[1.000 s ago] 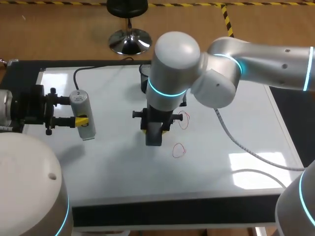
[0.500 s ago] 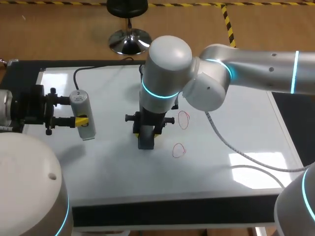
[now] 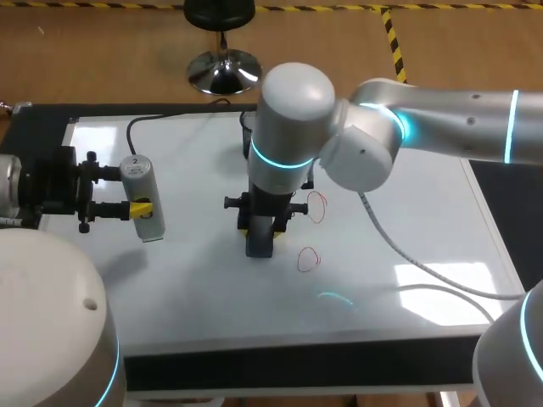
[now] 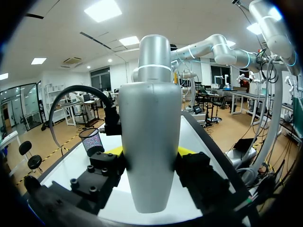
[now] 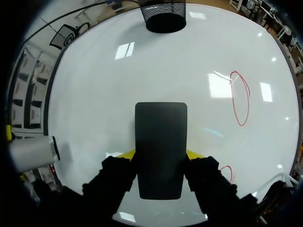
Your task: Pick up the inspection probe, press it on each red-marked spot on the whiteboard one by one, put down the probe, pick up the eraser, and wipe off all the red marks.
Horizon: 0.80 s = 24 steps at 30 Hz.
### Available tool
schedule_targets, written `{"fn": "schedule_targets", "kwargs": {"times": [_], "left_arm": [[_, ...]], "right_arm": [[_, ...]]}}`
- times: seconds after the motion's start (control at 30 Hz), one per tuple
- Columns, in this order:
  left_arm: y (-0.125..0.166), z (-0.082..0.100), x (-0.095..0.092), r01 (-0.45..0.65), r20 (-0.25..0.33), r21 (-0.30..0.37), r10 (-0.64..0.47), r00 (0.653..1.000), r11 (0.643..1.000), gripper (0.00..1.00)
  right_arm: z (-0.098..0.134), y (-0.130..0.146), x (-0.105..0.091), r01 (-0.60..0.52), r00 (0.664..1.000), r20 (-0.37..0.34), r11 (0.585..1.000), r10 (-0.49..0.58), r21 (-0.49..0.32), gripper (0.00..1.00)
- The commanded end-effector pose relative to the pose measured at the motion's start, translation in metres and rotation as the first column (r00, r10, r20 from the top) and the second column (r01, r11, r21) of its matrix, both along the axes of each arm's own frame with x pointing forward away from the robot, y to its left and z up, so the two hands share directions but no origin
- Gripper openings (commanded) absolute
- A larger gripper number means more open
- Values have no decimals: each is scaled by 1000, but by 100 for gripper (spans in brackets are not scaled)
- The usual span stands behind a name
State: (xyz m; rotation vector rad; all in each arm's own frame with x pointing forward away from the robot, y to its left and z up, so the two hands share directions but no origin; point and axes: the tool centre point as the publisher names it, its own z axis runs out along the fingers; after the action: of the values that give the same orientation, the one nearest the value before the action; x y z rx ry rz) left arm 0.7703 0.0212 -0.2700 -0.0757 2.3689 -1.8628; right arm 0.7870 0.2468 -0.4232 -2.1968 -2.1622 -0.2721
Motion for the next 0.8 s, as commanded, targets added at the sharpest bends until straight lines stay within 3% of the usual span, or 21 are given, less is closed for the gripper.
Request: {"fn": "schedule_targets", "kwargs": {"times": [0.03,0.5,0.8], "left_arm": [[0,1,-1,-3,3,0,3,1000,1000,0],[0,1,-1,-3,3,0,3,1000,1000,0],[0,1,-1,-3,3,0,3,1000,1000,0]], "right_arm": [[-3,-12,3,14,1000,3,1000,-14,-8,0],[8,-41,10,61,998,16,998,-60,-22,0],[42,-52,3,37,998,59,999,-36,-11,0]]}}
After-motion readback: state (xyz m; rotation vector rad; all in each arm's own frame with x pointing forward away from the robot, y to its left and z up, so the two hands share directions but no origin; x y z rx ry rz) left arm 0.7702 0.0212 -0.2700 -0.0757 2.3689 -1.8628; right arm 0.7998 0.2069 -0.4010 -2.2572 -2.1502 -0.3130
